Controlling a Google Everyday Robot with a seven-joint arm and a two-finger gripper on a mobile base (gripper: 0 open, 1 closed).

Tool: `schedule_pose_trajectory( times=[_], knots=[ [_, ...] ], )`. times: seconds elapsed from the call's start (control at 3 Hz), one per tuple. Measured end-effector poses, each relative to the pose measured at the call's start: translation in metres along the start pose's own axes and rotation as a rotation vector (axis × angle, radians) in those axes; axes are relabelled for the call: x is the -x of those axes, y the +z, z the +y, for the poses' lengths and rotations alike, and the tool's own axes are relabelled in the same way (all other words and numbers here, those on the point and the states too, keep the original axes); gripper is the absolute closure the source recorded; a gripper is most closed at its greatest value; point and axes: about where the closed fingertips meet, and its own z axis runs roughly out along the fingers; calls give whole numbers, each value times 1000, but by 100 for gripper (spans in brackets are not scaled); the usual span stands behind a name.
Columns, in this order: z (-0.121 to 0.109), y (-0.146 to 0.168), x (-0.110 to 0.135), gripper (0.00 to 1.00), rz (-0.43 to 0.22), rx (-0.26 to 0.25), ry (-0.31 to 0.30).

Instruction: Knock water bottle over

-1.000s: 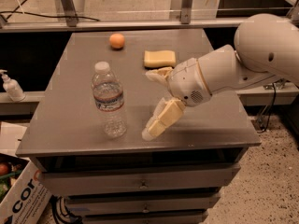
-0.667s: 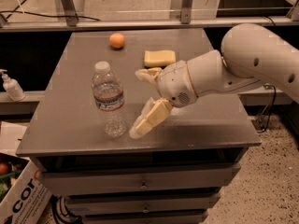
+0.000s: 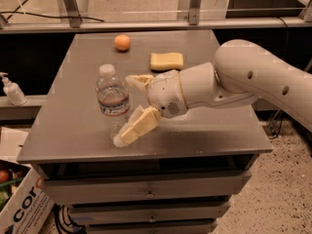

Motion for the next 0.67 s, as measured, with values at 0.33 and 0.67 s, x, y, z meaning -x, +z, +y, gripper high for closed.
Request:
schedule_pose_trajectory(
  times=[0.33,0.67],
  knots=[
    [10,11,6,17,-36,8,15],
    [14,13,9,41,-50,1,36]
  ],
)
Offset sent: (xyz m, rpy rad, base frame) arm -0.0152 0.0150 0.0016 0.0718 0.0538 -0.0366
